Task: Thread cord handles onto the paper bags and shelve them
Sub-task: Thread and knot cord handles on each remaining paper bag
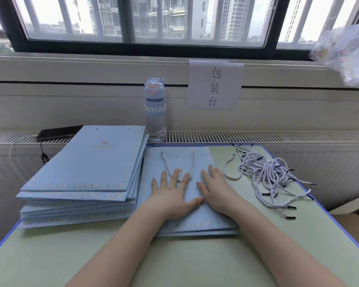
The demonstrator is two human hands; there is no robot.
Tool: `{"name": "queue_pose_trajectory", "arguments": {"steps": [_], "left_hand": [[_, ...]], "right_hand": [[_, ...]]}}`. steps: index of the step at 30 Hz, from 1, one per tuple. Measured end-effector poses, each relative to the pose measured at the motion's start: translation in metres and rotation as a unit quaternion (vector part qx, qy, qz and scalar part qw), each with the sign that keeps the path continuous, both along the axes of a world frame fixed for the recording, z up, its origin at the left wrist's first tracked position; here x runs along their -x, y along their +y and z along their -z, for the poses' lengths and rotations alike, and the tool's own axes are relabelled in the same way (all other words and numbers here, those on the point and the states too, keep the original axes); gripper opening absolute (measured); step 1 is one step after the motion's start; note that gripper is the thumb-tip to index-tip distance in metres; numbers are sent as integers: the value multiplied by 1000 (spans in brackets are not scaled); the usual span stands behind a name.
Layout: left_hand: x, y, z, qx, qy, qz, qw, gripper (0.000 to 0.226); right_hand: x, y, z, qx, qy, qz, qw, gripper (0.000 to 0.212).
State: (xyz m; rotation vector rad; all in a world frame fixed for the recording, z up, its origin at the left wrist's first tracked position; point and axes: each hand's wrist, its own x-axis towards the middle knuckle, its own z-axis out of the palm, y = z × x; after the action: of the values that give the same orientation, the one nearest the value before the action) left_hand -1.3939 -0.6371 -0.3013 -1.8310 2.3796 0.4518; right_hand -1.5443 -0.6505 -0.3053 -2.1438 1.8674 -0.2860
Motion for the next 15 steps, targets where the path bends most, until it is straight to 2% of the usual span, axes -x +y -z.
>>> {"name": "queue_pose_trajectory", "arguments": {"steps": [2,4,6,7,8,9,10,12,13,15], "left_hand": [[0,0,-1,6,7,2,1000,84],[-1,-1,-5,57,18,4,998,81],[-8,-6,-17,198,22,-18,980,73],[-15,-9,-25,279,24,-49,959,70],[-24,-11,-32,337,22,-94,937,70],[-35,-14,-38,354,10,-148,924,71],[-48,-16,-42,328,-5,-202,923,73],[-64,-19,-40,208,-13,-292,933,77],[-67,-21,-36,153,-18,-313,937,77],[-67,-25,-28,107,-29,-316,942,72]], "right_hand": [[1,0,0,4,-6,-6,1000,53],[1,0,1,31,-17,-9,999,52],[2,1,1,53,-35,-10,998,51],[3,2,0,56,-45,-11,997,50],[4,3,-1,57,-51,-15,997,49],[4,4,-3,60,-53,-21,997,48],[4,4,-3,62,-54,-26,996,48],[5,4,-3,64,-54,-30,996,47],[5,4,-2,63,-51,-30,996,47],[5,3,-2,55,-48,-30,997,47]]}}
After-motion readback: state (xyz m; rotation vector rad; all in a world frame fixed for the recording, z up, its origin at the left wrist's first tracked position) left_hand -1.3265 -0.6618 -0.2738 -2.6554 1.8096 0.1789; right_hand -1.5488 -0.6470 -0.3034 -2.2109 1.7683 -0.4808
